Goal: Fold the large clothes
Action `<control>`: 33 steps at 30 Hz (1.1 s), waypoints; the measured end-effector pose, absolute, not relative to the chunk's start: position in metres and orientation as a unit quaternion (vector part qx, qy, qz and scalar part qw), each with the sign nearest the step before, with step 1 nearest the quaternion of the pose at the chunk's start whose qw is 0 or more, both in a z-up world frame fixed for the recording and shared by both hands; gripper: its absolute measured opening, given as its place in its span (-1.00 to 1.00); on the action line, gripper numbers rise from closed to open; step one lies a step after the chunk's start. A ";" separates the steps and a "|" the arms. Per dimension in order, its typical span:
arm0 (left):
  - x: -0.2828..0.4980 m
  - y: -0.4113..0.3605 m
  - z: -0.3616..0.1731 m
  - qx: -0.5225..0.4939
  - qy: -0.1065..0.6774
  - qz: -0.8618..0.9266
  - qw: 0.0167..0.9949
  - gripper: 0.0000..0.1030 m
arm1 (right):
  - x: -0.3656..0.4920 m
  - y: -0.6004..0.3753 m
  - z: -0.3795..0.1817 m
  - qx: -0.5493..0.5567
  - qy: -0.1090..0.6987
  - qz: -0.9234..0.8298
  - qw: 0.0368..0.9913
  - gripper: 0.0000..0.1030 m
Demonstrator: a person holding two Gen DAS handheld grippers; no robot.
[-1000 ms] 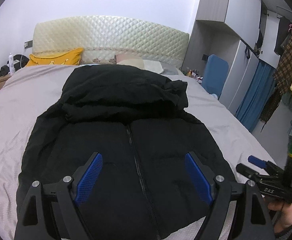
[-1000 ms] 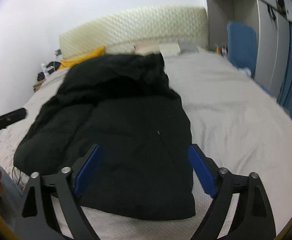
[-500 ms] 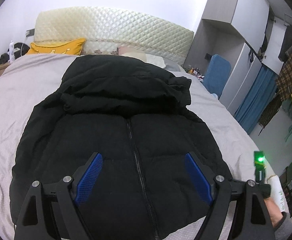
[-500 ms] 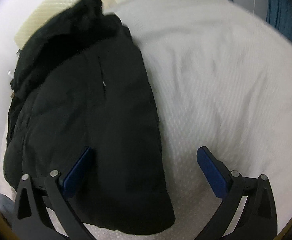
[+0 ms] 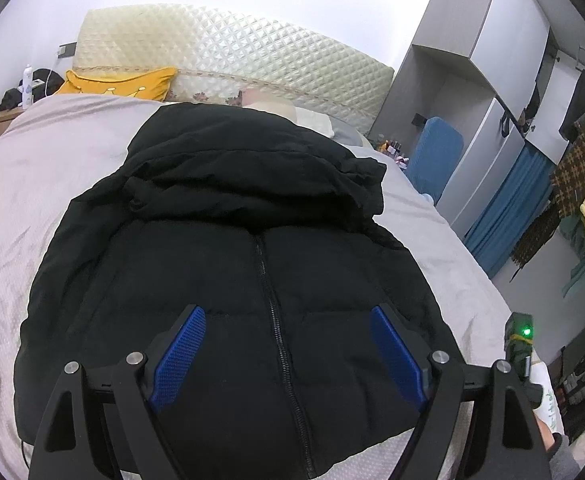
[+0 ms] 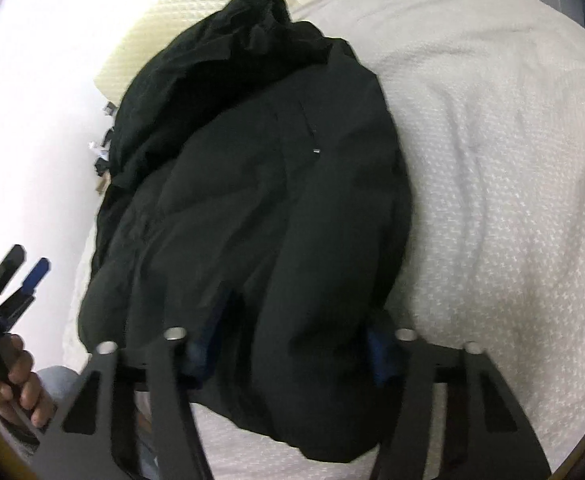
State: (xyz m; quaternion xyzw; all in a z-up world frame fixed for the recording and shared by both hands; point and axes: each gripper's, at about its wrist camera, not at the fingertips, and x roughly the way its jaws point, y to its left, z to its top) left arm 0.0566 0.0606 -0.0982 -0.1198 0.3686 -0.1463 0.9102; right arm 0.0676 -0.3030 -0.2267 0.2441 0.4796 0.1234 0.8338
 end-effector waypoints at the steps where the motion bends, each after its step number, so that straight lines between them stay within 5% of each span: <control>1: 0.057 0.061 -0.098 -0.120 0.369 -0.146 0.910 0.64 | 0.068 -0.305 -0.231 0.246 0.485 0.116 0.831 -0.02; 12: 0.057 0.100 -0.077 -0.152 0.369 -0.133 0.907 0.64 | 0.072 -0.317 -0.251 0.285 0.495 0.110 0.813 0.37; 16: 0.054 0.132 -0.066 -0.156 0.376 -0.115 0.906 0.64 | 0.074 -0.309 -0.239 0.266 0.488 0.115 0.823 -0.37; 19: 0.054 0.169 -0.056 -0.176 0.380 -0.114 0.901 0.64 | 0.069 -0.305 -0.227 0.269 0.477 0.121 0.828 -0.63; 26: 0.075 0.257 -0.079 -0.246 0.454 -0.128 0.847 0.64 | 0.054 -0.301 -0.194 0.254 0.437 0.120 0.855 -0.68; 33: 0.097 0.327 -0.184 -0.330 0.559 -0.111 0.752 0.64 | 0.054 -0.305 -0.194 0.254 0.446 0.101 0.852 -0.68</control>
